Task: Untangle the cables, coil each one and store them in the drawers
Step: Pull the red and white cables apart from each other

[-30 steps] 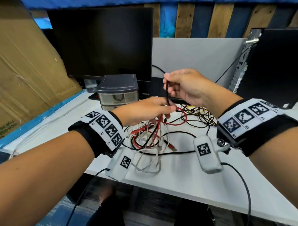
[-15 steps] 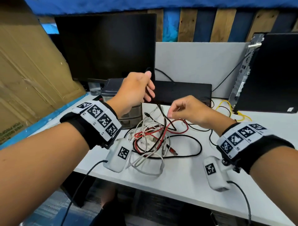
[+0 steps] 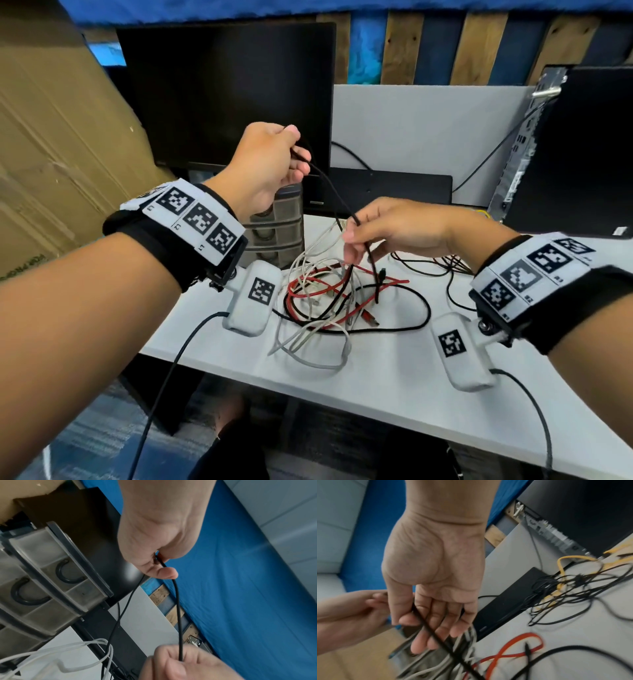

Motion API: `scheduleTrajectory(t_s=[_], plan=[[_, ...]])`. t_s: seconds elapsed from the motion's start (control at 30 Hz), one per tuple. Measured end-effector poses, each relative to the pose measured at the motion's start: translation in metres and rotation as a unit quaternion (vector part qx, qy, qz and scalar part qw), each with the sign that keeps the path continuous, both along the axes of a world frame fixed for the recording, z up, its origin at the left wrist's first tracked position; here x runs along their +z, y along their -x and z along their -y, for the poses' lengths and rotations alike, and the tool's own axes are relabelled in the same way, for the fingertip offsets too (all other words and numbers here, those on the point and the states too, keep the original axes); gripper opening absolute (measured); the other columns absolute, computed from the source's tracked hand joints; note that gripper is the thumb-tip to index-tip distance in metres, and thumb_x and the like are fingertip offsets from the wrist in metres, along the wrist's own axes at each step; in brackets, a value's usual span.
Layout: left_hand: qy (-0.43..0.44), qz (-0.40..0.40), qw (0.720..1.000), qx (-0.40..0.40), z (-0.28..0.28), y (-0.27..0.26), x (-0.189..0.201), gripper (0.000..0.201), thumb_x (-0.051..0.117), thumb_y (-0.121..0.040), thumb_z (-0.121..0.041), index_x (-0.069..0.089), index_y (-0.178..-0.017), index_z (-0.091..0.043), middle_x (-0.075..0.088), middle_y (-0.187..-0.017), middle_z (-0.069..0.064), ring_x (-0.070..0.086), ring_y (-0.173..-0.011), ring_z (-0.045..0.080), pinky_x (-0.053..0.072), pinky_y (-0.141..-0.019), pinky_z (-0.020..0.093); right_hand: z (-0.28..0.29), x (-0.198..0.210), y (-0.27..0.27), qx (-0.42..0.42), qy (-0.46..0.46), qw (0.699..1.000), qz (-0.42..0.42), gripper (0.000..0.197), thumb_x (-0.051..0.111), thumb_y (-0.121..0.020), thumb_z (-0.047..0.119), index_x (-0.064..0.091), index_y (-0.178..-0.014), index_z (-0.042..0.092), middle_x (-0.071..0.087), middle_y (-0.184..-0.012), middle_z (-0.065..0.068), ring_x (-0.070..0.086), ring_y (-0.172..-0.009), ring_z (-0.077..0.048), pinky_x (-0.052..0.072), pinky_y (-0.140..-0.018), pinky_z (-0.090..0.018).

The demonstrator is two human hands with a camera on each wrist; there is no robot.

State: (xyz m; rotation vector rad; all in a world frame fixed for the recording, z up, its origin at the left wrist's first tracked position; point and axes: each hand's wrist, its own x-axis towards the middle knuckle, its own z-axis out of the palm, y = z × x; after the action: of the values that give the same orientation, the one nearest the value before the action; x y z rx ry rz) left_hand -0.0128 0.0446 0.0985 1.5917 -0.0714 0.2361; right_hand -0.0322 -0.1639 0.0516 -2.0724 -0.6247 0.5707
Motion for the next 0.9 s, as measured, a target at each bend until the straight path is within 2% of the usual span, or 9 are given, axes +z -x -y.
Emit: scheduleTrajectory(t_s=[0.1, 0.27, 0.33, 0.4, 0.47, 0.53, 0.6, 0.73, 0.9], plan=[[-0.008, -0.009, 1.000, 0.021, -0.010, -0.001, 0.002, 0.018, 0.046, -0.108, -0.014, 0.061, -0.118, -0.011, 0.052, -0.067, -0.001, 0.044, -0.044, 0.005, 0.035, -0.043, 0.017, 0.015, -0.006, -0.007, -0.079, -0.007, 0.997, -0.018, 0.041, 0.050, -0.106, 0.032, 0.051, -0.069, 0.014, 0.073, -0.089, -0.014, 0.064, -0.083, -0.022, 0.049, -0.081, -0.038], [-0.102, 0.001, 0.995, 0.014, -0.023, -0.002, -0.013, 0.030, 0.038, -0.109, -0.013, 0.062, -0.126, -0.020, 0.049, -0.071, 0.000, 0.040, -0.050, 0.008, 0.032, -0.043, 0.020, 0.007, 0.009, -0.011, -0.122, 0.081, 0.983, 0.114, 0.048, 0.038, -0.109, 0.039, 0.047, -0.069, 0.014, 0.075, -0.085, -0.017, 0.064, -0.076, -0.024, 0.050, -0.078, -0.041], [-0.101, -0.011, 0.995, 0.000, -0.020, -0.003, -0.018, 0.028, 0.037, -0.110, -0.015, 0.059, -0.125, -0.022, 0.049, -0.071, 0.001, 0.043, -0.050, 0.010, 0.035, -0.043, 0.022, -0.003, 0.023, -0.012, -0.125, 0.061, 0.980, 0.143, 0.049, 0.036, -0.109, 0.039, 0.045, -0.067, 0.016, 0.073, -0.079, -0.012, 0.061, -0.069, -0.017, 0.048, -0.071, -0.036], [-0.089, -0.027, 0.995, -0.019, -0.015, 0.000, -0.021, 0.022, 0.036, -0.110, -0.019, 0.056, -0.120, -0.022, 0.051, -0.068, 0.001, 0.045, -0.051, 0.013, 0.036, -0.045, 0.024, -0.009, 0.038, -0.013, -0.130, 0.054, 0.973, 0.181, 0.054, 0.036, -0.109, 0.041, 0.044, -0.060, 0.018, 0.067, -0.067, -0.006, 0.050, -0.052, -0.006, 0.039, -0.063, -0.030], [-0.064, -0.033, 0.997, -0.025, -0.012, 0.004, -0.020, 0.027, 0.036, -0.110, -0.027, 0.046, -0.134, -0.023, 0.055, -0.067, 0.004, 0.050, -0.049, 0.015, 0.039, -0.045, 0.025, -0.012, 0.051, -0.013, -0.140, 0.039, 0.967, 0.208, 0.058, 0.036, -0.108, 0.044, 0.043, -0.056, 0.020, 0.054, -0.057, -0.001, 0.037, -0.041, -0.006, 0.030, -0.055, -0.029], [-0.050, -0.031, 0.998, -0.009, -0.011, 0.004, -0.018, 0.044, 0.034, -0.111, -0.035, 0.025, -0.154, -0.028, 0.062, -0.072, 0.009, 0.061, -0.050, 0.018, 0.047, -0.045, 0.026, -0.014, 0.060, -0.011, -0.159, 0.014, 0.962, 0.222, 0.056, 0.037, -0.107, 0.048, 0.042, -0.057, 0.021, 0.045, -0.057, 0.000, 0.031, -0.042, -0.009, 0.027, -0.049, -0.026], [-0.043, -0.022, 0.999, 0.002, -0.010, 0.005, -0.015, 0.051, 0.031, -0.111, -0.041, 0.013, -0.159, -0.033, 0.069, -0.085, 0.013, 0.072, -0.058, 0.024, 0.055, -0.049, 0.029, -0.016, 0.067, -0.008, -0.183, -0.027, 0.958, 0.219, 0.053, 0.037, -0.106, 0.049, 0.042, -0.062, 0.022, 0.043, -0.057, 0.000, 0.029, -0.043, -0.011, 0.025, -0.045, -0.023], [-0.032, -0.015, 0.999, -0.039, -0.006, 0.015, -0.010, 0.052, 0.024, -0.110, -0.050, 0.010, -0.158, -0.035, 0.071, -0.108, 0.020, 0.078, -0.076, 0.030, 0.063, -0.063, 0.034, -0.021, 0.075, -0.006, -0.241, -0.152, 0.945, 0.162, 0.047, 0.038, -0.108, 0.047, 0.047, -0.070, 0.021, 0.046, -0.059, 0.002, 0.032, -0.040, -0.009, 0.028, -0.041, -0.018], [-0.046, 0.003, 0.988, -0.150, 0.002, 0.025, -0.008, 0.069, 0.040, -0.108, -0.049, -0.005, -0.160, -0.040, 0.074, -0.107, 0.021, 0.077, -0.090, 0.035, 0.063, -0.078, 0.040, -0.032, 0.069, -0.010, -0.301, -0.248, 0.918, 0.071, 0.038, 0.049, -0.106, 0.042, 0.053, -0.078, 0.017, 0.054, -0.067, -0.003, 0.054, -0.047, -0.012, 0.049, -0.049, -0.023]])
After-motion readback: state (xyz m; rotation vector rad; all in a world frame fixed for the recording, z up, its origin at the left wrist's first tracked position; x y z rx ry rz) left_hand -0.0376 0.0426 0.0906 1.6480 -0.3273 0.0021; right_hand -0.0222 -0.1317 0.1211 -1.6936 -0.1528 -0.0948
